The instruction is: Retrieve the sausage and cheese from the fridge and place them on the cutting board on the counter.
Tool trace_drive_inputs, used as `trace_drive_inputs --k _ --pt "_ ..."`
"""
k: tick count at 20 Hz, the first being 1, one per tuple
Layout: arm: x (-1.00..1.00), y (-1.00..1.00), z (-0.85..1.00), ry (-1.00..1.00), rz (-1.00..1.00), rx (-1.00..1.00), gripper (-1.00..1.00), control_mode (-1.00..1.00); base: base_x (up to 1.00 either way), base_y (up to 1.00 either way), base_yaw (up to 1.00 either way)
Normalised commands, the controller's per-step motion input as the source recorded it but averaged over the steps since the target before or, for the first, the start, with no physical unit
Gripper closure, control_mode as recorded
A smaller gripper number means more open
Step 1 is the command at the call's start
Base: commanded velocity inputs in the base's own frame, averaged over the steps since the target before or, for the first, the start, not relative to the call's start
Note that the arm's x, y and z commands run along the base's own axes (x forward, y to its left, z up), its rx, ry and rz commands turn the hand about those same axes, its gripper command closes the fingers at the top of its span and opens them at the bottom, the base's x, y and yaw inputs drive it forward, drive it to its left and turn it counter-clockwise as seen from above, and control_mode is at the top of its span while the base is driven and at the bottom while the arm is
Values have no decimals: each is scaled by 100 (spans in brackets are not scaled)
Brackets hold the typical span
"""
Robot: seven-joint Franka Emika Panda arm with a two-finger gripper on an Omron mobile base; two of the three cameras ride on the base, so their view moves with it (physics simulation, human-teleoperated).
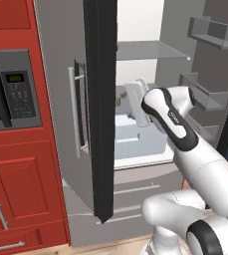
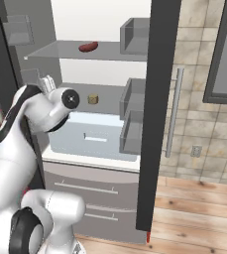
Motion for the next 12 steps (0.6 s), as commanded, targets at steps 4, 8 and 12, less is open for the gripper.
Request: trace_drive_inputs --k 4,8,12 --pt "76 -6 0 -1 5 0 -100 -100 0 0 0" --pt "89 9 -3 -5 6 0 -100 -100 0 0 0" --pt "69 33 -2 -9 10 0 -100 -100 0 0 0"
